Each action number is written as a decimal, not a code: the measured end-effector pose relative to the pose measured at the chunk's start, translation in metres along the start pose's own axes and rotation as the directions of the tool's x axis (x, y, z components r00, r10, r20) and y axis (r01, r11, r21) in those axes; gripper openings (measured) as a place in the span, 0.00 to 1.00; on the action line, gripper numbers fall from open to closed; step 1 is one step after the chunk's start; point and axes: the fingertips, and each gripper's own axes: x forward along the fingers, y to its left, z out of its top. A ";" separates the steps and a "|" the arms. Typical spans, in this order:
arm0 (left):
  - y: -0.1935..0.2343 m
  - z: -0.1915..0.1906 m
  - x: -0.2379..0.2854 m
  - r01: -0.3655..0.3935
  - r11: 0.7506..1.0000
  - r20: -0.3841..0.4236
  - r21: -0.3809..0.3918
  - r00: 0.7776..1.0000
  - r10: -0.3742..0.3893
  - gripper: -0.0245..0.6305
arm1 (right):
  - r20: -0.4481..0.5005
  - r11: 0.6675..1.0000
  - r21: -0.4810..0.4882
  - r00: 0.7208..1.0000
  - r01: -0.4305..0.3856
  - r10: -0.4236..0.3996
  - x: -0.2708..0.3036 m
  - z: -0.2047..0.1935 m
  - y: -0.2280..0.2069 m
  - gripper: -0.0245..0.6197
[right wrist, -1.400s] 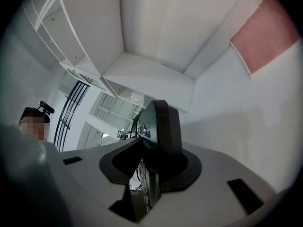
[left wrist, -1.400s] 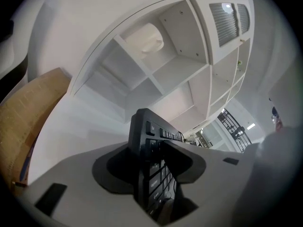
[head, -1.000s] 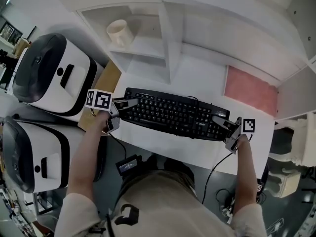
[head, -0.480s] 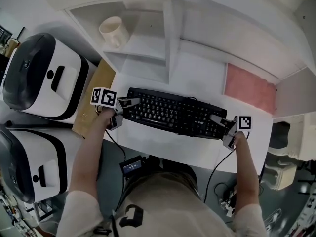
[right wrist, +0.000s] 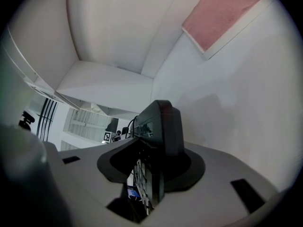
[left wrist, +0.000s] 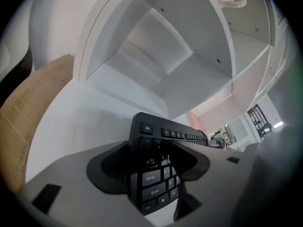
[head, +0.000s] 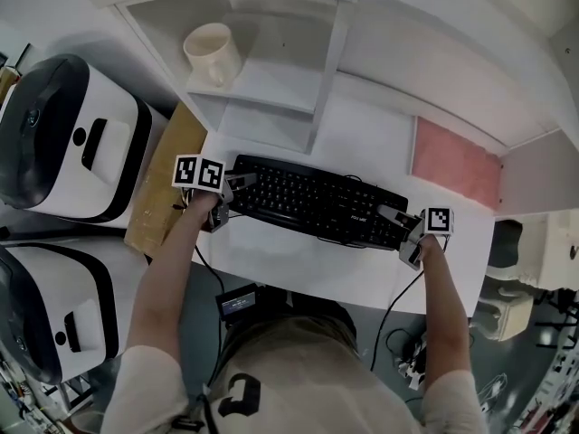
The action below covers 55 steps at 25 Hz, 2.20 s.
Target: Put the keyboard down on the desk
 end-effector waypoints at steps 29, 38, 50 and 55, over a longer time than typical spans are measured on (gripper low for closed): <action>0.019 -0.010 0.011 -0.234 0.957 -0.025 0.168 0.970 0.242 0.48 | -0.046 0.988 0.105 0.993 0.111 -0.106 -0.032 0.002 -0.042 0.35; 0.020 -0.012 0.007 -0.256 0.953 -0.018 0.164 0.965 0.262 0.48 | 0.001 0.976 0.051 0.977 0.211 -0.211 -0.063 0.009 -0.056 0.36; 0.017 -0.003 0.008 -0.318 0.925 0.014 0.210 0.947 0.322 0.52 | 0.034 0.975 0.011 0.974 0.223 -0.223 -0.063 0.011 -0.056 0.29; 0.018 -0.001 0.001 -0.389 0.871 0.049 0.301 0.918 0.393 0.57 | 0.030 0.974 -0.001 0.974 0.225 -0.225 -0.061 0.008 -0.056 0.28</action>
